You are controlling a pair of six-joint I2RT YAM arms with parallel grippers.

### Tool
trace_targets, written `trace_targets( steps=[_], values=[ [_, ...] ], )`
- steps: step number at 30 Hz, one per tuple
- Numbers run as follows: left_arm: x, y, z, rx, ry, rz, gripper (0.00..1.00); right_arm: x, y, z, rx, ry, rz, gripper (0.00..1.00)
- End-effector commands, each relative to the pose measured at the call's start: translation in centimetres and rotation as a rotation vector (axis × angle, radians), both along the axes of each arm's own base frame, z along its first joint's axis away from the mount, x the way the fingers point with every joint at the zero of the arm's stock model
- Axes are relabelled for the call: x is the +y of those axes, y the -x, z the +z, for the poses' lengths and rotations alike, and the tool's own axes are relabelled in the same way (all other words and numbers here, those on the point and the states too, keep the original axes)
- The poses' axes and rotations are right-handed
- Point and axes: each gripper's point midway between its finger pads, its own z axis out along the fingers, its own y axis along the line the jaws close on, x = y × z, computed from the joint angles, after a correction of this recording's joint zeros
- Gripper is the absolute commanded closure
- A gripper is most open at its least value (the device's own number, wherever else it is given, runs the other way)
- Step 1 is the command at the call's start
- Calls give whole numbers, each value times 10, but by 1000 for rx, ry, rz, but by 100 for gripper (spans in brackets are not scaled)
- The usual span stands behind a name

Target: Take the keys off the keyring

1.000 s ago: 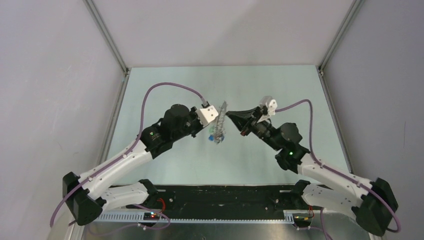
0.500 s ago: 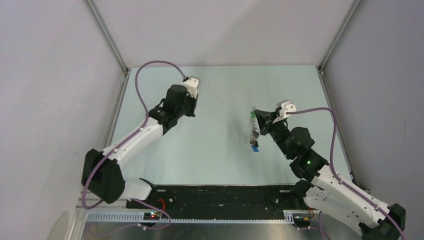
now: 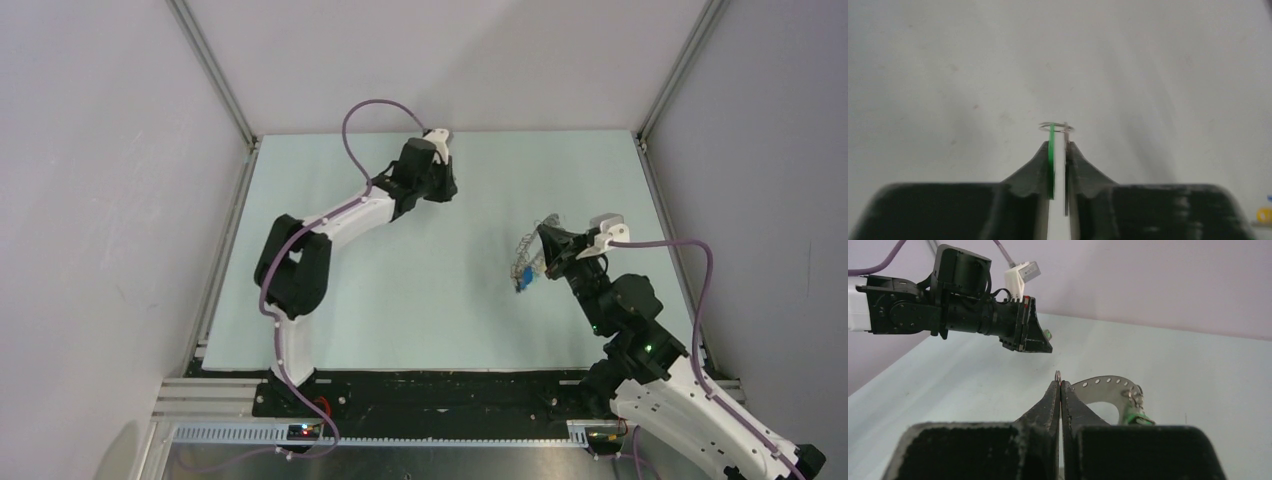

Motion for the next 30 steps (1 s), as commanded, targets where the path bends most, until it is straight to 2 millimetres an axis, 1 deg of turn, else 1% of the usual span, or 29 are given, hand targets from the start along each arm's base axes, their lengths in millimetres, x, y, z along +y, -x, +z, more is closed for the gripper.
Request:
trace_targets(
  steps=[1,2,3,4,5,6,7,8,9,10,11,12,13,14,15,16,17,18,19,20,21,22,23,24,25,26,28,29,30],
  values=[
    [-34,-21,68,-107,161,2,62,-23,6,32,-65,-58,-75,100],
    [-34,-22,71,-107,168,10,32,-24,6,33,-64,-58,-79,100],
    [-32,-21,76,-111,175,27,16,-25,6,33,-64,-59,-82,100],
    [-28,-17,71,-102,167,35,4,-25,6,34,-61,-57,-84,100],
    [-22,-15,81,-120,169,53,2,-24,5,33,-56,-53,-84,100],
    [-15,-9,72,-105,151,66,1,-23,5,33,-53,-48,-82,100],
    [-5,-5,87,-130,161,83,0,-19,2,30,-43,-35,-71,100],
    [6,6,90,-130,159,90,0,-16,2,29,-34,-23,-61,100],
    [20,11,77,-108,136,116,0,-8,-1,24,-18,-1,-35,100],
    [31,20,95,-133,152,132,0,-4,-1,22,-5,15,-17,100],
    [48,27,83,-108,134,166,0,9,-4,12,26,44,28,100],
    [62,39,104,-134,154,181,0,21,-6,4,54,69,71,100],
    [81,46,89,-106,134,227,0,28,-8,1,74,67,92,100],
    [106,55,114,-159,154,293,0,43,-10,-11,113,79,141,100],
    [122,66,95,-128,132,341,0,50,-13,-13,121,71,159,100],
    [148,75,118,-185,157,431,0,66,-19,-27,167,79,191,100],
    [163,87,106,-166,123,462,0,75,-24,-20,143,51,210,100],
    [186,98,125,-218,132,525,0,93,-29,-32,172,63,247,100],
    [201,110,118,-204,95,559,0,104,-34,-11,117,21,267,100],
    [222,122,139,-272,92,610,0,125,-39,-20,132,45,309,100],
    [232,132,135,-274,59,625,0,137,-44,15,57,-1,331,100],
    [247,144,152,-335,48,648,0,158,-50,12,55,28,372,100],
    [257,158,162,-368,49,661,0,169,-53,56,-30,-16,391,100],
    [267,163,166,-392,23,684,0,191,-58,55,-39,7,441,100],
    [274,172,173,-419,28,696,0,199,-58,106,-133,-49,463,100],
    [282,176,173,-432,10,720,0,215,-56,140,-203,-78,524,99],
    [293,186,178,-459,11,752,0,232,-51,163,-256,-106,610,85],
    [297,191,182,-473,19,765,0,233,-44,189,-319,-139,636,68],
    [298,192,181,-475,19,766,0,229,-40,205,-360,-173,641,47]
  ],
)
